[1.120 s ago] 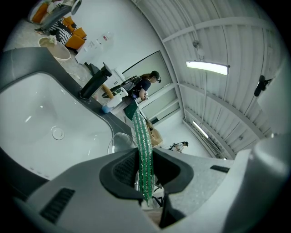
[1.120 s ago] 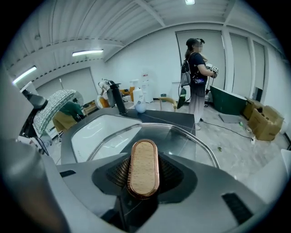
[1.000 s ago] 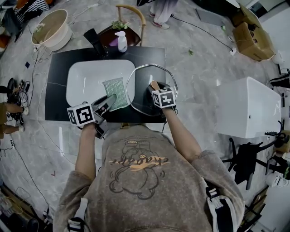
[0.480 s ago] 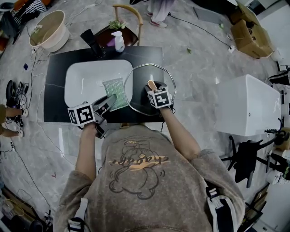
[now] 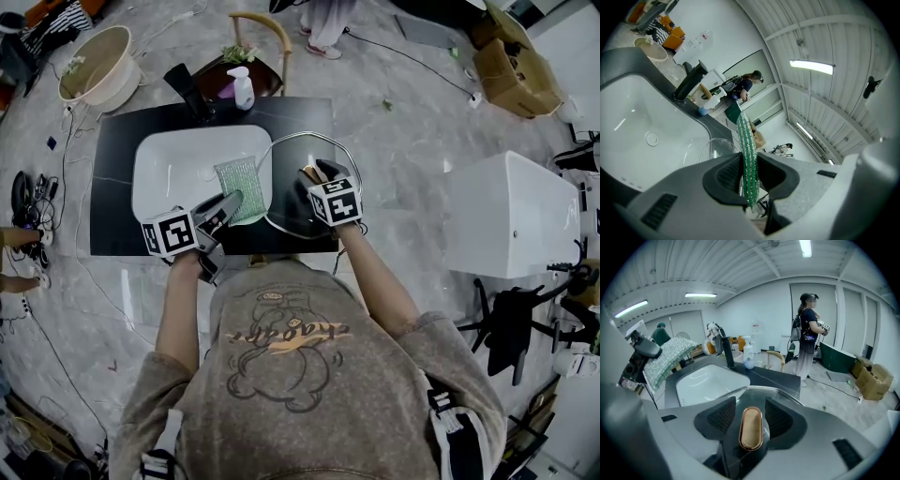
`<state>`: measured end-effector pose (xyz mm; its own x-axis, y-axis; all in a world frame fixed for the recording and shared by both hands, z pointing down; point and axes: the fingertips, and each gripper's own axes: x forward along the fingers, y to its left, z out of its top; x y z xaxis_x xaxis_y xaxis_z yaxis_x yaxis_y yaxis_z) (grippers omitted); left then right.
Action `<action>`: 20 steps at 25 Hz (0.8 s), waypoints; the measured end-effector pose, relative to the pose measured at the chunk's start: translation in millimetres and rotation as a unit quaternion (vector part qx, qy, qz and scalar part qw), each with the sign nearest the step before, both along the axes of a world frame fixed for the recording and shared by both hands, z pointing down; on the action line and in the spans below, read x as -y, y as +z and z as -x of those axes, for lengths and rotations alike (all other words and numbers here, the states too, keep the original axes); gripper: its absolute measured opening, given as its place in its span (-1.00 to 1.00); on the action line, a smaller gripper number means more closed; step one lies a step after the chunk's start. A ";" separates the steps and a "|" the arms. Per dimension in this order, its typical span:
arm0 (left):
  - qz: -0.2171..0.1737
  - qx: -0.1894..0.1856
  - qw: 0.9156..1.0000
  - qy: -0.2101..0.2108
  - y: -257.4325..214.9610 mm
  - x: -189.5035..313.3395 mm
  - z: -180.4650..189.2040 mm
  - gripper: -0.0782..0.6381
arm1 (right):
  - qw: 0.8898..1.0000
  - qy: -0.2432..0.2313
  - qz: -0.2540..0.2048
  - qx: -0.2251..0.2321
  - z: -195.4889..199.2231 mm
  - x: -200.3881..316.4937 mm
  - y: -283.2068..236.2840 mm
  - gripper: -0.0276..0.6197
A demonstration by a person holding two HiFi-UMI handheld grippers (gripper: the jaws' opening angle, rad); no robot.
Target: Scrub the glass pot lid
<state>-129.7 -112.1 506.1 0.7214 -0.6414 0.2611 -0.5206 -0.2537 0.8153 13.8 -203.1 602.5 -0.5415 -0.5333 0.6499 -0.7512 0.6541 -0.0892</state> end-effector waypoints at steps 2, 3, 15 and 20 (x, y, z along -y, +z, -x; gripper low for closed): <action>-0.001 0.007 1.000 0.003 -0.7 1.4 -2.3 -0.55 | 1.000 0.006 -0.015 0.025 -3.3 -0.8 -23.9 -0.30; 0.002 0.012 1.000 0.005 0.2 1.3 -3.3 -0.55 | 0.999 0.009 -0.023 0.037 -5.9 -1.9 -36.1 -0.30; -0.026 0.040 0.998 0.030 -12.9 4.1 -25.3 -0.55 | 0.990 0.040 -0.078 0.107 -58.9 -41.1 -110.3 -0.42; -0.053 0.043 0.997 0.032 -24.6 4.5 -30.5 -0.55 | 0.987 0.055 -0.095 0.116 -65.8 -56.0 -117.4 -0.78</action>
